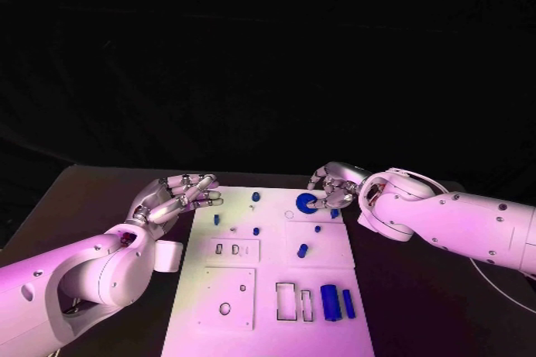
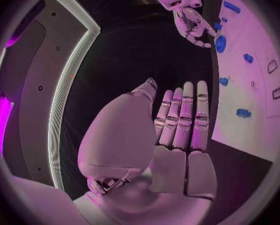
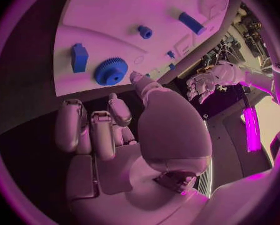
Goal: Assemble the parts on the task board
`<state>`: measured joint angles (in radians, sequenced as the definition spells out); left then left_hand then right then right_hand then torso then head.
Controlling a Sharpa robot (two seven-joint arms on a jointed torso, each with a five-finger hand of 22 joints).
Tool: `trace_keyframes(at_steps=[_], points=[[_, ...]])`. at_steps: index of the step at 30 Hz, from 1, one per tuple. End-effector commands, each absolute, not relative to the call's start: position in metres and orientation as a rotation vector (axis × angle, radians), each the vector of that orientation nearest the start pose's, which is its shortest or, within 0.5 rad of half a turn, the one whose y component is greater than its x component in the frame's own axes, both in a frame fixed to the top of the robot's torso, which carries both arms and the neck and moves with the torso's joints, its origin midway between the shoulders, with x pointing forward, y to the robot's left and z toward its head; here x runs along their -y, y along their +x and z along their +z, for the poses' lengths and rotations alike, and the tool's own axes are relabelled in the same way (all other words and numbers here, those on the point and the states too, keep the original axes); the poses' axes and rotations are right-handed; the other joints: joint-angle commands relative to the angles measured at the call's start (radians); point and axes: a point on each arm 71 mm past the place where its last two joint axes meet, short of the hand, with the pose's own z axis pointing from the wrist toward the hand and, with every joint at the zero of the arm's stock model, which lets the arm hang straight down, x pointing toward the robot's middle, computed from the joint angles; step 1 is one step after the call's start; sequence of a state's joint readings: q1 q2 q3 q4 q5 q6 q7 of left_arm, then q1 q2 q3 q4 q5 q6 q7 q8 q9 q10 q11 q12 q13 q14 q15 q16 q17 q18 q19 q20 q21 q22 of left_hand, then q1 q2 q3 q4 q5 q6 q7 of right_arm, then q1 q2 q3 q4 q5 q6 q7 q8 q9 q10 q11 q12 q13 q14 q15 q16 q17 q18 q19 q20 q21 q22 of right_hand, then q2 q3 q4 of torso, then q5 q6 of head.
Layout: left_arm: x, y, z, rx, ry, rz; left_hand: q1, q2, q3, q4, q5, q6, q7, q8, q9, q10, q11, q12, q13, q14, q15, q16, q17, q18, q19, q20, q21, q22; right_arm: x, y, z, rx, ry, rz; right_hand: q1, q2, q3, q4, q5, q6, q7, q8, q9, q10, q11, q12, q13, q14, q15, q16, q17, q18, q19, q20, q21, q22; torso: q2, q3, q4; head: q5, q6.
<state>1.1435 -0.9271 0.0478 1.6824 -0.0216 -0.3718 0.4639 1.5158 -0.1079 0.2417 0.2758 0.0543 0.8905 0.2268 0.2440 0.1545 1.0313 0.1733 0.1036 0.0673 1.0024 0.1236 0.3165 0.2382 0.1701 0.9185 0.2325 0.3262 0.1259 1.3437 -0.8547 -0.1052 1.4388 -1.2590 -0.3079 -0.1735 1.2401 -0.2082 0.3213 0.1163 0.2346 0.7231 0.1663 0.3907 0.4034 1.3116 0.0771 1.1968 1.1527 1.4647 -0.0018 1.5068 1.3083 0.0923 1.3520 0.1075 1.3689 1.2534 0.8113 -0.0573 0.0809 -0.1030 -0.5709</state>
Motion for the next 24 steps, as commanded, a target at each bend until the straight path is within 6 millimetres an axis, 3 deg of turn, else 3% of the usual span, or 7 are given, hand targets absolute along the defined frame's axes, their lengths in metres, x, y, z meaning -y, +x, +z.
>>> trace_keyframes(at_steps=[1, 5, 13, 24], points=[[-0.207, 0.461, -0.152, -1.3, -1.07, -1.656, 0.002, -0.006, 0.006, -0.001, -0.003, -0.01, 0.014, -0.006, -0.001, 0.002, 0.007, -0.004, -0.001, 0.001, 0.006, -0.007, 0.001, 0.012, 0.001, 0.002, -0.005, -0.001, 0.239, 0.522, -0.146, -1.661, 0.053, 0.534, 0.012, 0.003, -0.006, 0.002, 0.003, -0.008, -0.001, 0.006, 0.001, 0.009, 0.001, 0.011, 0.01, 0.069, 0.008, 0.007, 0.078, -0.018, 0.001, 0.006, 0.001, 0.001, 0.0, 0.0, -0.0015, 0.0, 0.0], [-0.207, 0.461, -0.152, -1.3, -1.07, -1.656, 0.003, -0.007, 0.007, -0.002, -0.003, -0.01, 0.014, -0.007, -0.001, 0.002, 0.007, -0.005, -0.001, 0.0, 0.006, -0.008, 0.001, 0.012, 0.001, 0.003, -0.006, -0.001, 0.236, 0.523, -0.149, -1.665, 0.037, 0.526, 0.015, 0.004, -0.006, 0.003, 0.002, -0.009, -0.001, 0.007, 0.002, 0.011, 0.001, 0.018, 0.018, 0.07, 0.008, 0.009, 0.083, -0.018, 0.002, 0.006, 0.002, 0.002, 0.001, 0.0008, -0.0029, 0.005, -0.002], [-0.207, 0.461, -0.153, -1.301, -1.071, -1.655, 0.003, -0.007, 0.007, -0.002, -0.003, -0.01, 0.014, -0.007, -0.001, 0.002, 0.007, -0.005, -0.001, 0.0, 0.006, -0.008, 0.001, 0.012, 0.001, 0.003, -0.006, -0.001, 0.232, 0.524, -0.155, -1.689, 0.023, 0.515, 0.024, 0.008, -0.006, 0.003, 0.006, -0.01, 0.0, 0.012, 0.002, 0.015, 0.002, 0.034, 0.033, 0.072, 0.009, 0.012, 0.091, -0.018, 0.001, 0.007, 0.001, 0.003, 0.0, 0.0007, 0.0007, 0.011, -0.005], [-0.207, 0.461, -0.153, -1.304, -1.072, -1.654, 0.003, -0.007, 0.007, -0.002, -0.003, -0.01, 0.014, -0.007, -0.001, 0.002, 0.007, -0.005, -0.001, 0.0, 0.006, -0.008, 0.001, 0.012, 0.001, 0.003, -0.006, -0.001, 0.235, 0.526, -0.159, -1.716, 0.024, 0.502, 0.035, 0.013, -0.001, 0.002, 0.012, -0.004, -0.001, 0.019, 0.003, 0.014, 0.002, 0.042, 0.041, 0.072, 0.009, 0.013, 0.094, -0.018, 0.001, 0.008, 0.0, 0.003, 0.001, 0.0015, -0.0024, 0.013, -0.009]])
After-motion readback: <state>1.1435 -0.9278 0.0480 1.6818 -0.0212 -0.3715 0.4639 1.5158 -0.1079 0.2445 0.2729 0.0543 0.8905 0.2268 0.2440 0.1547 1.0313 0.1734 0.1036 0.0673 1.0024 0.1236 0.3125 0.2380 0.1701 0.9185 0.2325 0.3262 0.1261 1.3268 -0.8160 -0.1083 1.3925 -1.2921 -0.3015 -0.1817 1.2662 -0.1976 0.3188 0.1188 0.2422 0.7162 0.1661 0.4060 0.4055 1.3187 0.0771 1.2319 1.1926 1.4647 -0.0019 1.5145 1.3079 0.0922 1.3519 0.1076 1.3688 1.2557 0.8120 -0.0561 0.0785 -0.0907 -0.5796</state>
